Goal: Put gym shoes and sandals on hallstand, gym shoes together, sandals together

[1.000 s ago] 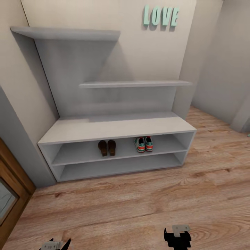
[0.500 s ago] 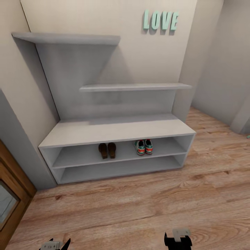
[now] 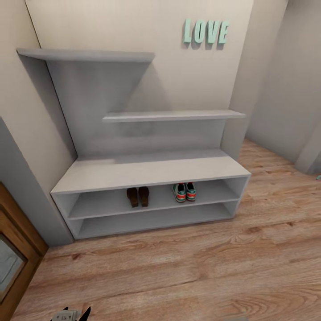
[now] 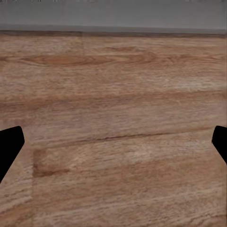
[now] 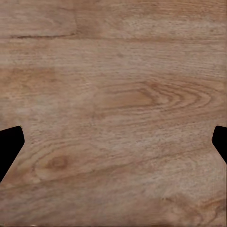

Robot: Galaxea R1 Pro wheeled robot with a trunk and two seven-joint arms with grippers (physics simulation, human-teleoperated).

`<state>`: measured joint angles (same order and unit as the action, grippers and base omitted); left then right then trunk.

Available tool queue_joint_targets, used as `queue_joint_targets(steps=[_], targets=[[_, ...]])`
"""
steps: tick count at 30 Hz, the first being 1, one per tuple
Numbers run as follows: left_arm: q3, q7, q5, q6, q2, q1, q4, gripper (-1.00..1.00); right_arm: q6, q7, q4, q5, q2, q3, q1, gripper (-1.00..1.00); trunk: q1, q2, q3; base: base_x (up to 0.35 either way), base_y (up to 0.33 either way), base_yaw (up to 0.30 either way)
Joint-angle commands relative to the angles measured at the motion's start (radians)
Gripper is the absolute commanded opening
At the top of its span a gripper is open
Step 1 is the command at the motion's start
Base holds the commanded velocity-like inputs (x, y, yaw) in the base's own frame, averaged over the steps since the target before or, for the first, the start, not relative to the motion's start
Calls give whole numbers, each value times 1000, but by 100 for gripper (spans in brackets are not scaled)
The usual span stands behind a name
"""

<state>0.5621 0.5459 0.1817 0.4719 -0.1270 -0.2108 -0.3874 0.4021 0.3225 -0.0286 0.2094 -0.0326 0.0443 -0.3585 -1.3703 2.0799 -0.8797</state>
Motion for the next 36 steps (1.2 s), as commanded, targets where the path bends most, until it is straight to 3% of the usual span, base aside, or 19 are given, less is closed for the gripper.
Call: queue_joint_targets(steps=[1,12,30,36], targets=[[8,5,10,5,1,-1,1,100,1,6,1,10,-1,5,3,100,4,-7,2,0,0,0],[8,1,10,5,1,-1,1,100,1,6,-1,9,3,5,42,100,46,-84,37,0,0,0],[8,-14,10,5,1,-1,1,100,1,7,-1,8,2,5,46,100,115,-210,93,0,0,0],[8,-14,10,6,1,-1,1,100,1,6,0,8,2,5,46,100,115,-210,93,0,0,0]])
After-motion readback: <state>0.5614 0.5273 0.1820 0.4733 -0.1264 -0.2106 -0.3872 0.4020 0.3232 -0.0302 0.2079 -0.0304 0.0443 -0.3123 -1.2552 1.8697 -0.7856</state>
